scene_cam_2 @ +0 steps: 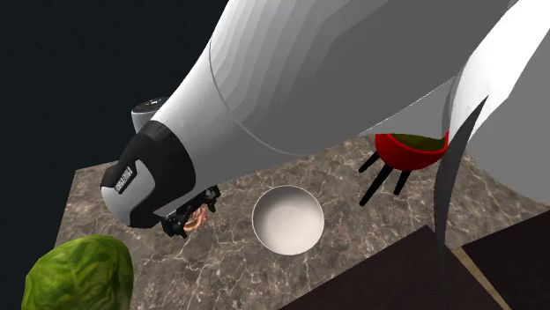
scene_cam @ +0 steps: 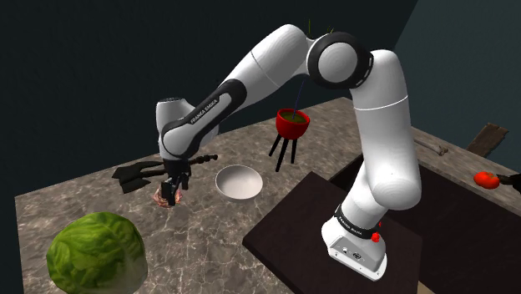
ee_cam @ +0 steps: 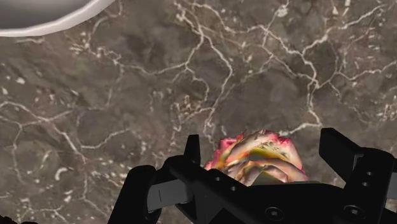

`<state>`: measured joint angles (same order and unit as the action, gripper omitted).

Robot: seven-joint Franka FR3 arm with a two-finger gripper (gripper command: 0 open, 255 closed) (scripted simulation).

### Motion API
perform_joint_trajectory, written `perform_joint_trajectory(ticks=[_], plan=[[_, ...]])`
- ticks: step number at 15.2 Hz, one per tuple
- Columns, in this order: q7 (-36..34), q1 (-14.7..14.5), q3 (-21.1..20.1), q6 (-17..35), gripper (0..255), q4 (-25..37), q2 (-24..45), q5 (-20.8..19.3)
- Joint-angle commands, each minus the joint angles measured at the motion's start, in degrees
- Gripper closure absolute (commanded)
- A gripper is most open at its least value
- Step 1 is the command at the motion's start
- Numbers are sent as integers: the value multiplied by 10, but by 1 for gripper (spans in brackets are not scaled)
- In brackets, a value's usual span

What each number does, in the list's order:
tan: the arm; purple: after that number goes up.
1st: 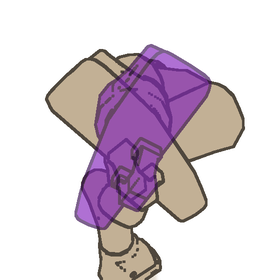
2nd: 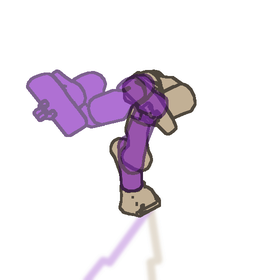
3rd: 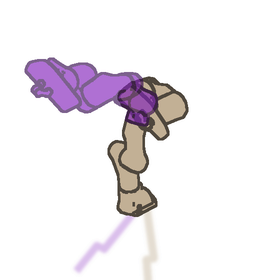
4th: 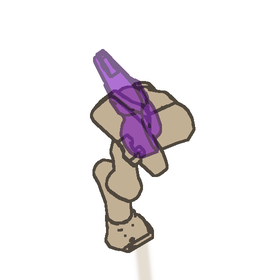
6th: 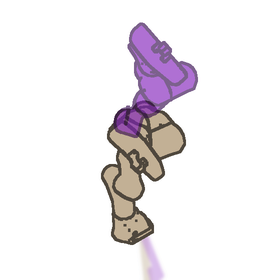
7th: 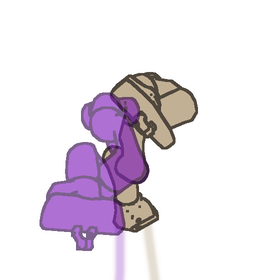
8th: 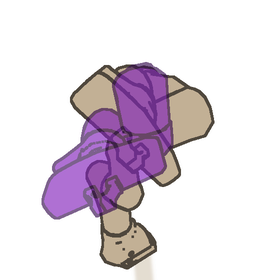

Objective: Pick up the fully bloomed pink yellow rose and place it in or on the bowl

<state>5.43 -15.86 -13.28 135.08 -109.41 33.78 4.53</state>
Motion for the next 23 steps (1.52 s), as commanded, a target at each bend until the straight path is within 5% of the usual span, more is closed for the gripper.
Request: perform_joint_trajectory(ticks=[1, 10, 11, 23], plan=[[0, -2, 1, 12, 0, -1, 11, -1], [-1, -4, 2, 21, 0, -1, 19, -2], [-1, -4, 2, 21, 255, -1, 19, -2], [-2, -2, -1, 6, 255, -5, 0, 0]])
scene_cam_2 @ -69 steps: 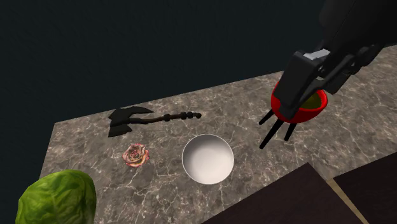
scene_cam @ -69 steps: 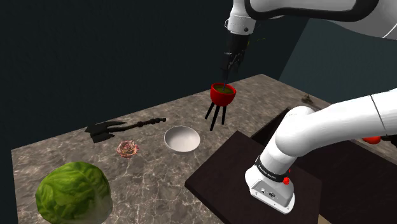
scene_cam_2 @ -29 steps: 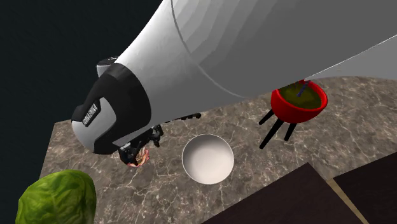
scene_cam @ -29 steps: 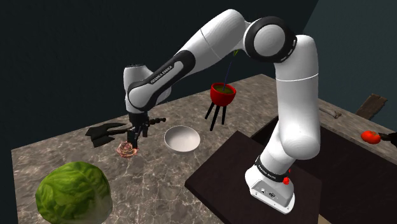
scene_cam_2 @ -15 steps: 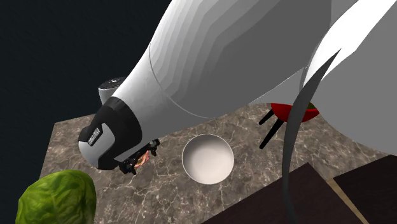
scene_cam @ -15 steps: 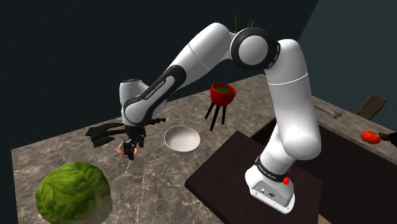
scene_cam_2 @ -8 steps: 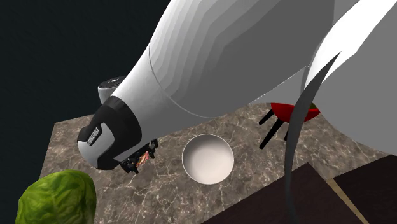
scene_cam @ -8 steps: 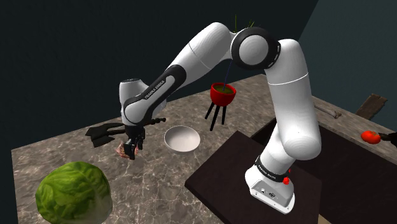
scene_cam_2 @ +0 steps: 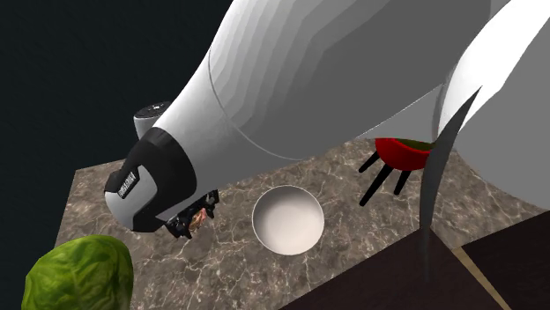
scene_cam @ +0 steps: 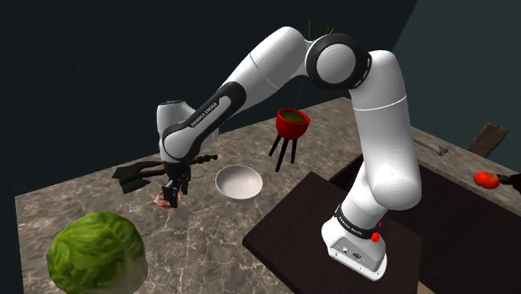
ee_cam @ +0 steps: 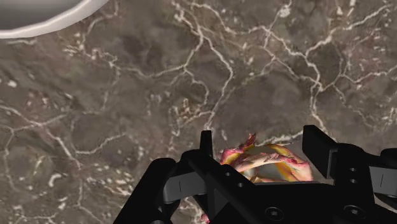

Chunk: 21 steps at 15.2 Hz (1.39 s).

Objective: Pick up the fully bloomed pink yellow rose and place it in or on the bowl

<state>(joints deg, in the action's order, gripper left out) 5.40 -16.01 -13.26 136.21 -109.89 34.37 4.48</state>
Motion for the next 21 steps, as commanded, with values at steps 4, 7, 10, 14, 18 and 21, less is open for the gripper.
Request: perform_joint_trajectory(ticks=[4, 7, 10, 14, 18, 21], plan=[[-3, 3, -4, -27, 255, -2, -30, 4], [-4, 4, -6, -43, 255, -3, -47, 6], [-5, 6, -8, -60, 255, -2, -64, 9], [-6, 9, -10, -83, 255, 0, -85, 12], [-8, 11, -12, -107, 255, 4, -105, 15], [-9, 12, -14, -126, 255, 9, -119, 17]])
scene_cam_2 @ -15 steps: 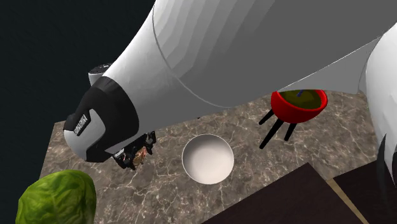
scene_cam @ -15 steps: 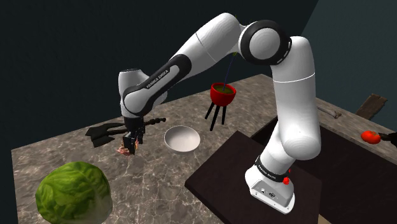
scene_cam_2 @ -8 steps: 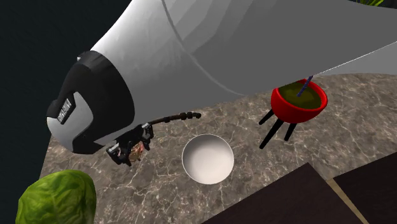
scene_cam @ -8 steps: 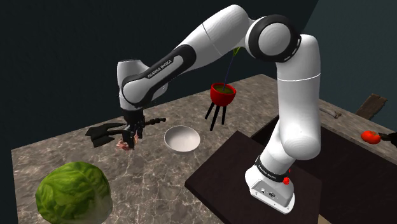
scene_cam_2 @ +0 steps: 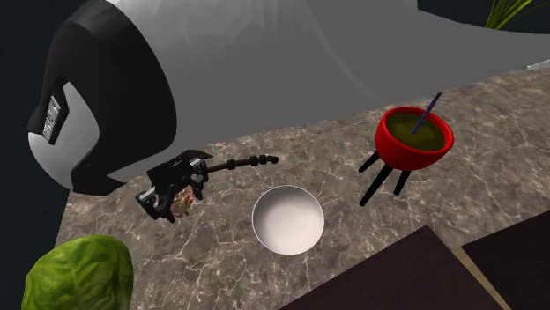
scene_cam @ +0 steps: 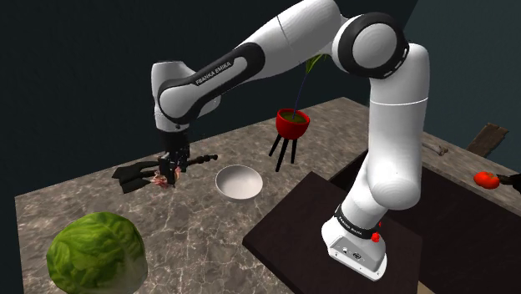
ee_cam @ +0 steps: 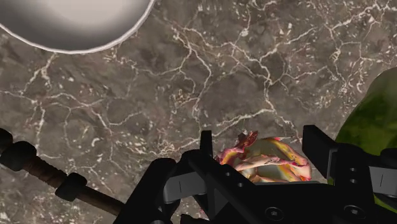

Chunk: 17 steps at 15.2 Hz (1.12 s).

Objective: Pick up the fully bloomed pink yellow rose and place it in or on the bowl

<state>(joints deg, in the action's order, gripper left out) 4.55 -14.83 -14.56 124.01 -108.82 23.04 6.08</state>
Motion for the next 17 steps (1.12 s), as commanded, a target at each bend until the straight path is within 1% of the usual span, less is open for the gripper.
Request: perform_joint_trajectory(ticks=[1, 9, 13, 17], plan=[[-1, 1, -1, -9, 255, 0, -10, 2], [92, 59, 14, 28, 255, -179, -141, 37], [143, 84, 30, 36, 255, -253, -201, 48], [194, 108, 53, 38, 255, -318, -257, 52]])
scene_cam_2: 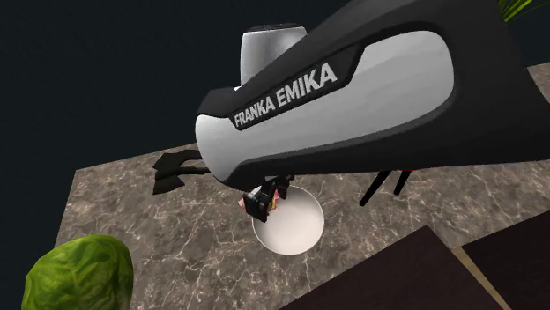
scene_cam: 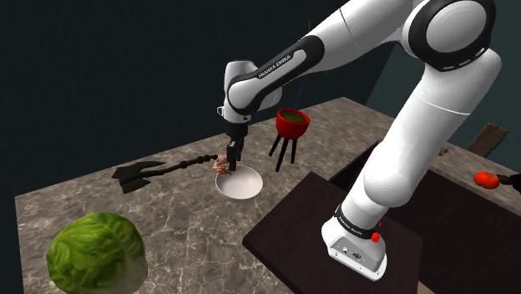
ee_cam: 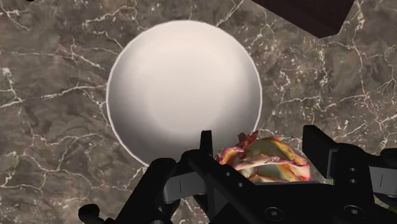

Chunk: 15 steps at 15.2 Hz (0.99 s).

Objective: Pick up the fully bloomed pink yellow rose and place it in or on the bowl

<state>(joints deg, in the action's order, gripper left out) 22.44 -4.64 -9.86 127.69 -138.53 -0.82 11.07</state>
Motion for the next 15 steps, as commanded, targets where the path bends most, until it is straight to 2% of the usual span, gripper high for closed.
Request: perform_joint_trajectory(ticks=[1, 5, 12, 13, 14, 15], plan=[[28, 12, 13, 1, 255, -36, -32, 1], [70, 34, 38, -2, 255, -83, -76, -7], [78, 33, 37, 60, 255, -97, -28, -2], [76, 33, 37, 51, 255, -96, -35, -3], [76, 33, 37, 51, 0, -96, -35, -3], [61, 37, 39, 8, 0, -42, 21, -11]])
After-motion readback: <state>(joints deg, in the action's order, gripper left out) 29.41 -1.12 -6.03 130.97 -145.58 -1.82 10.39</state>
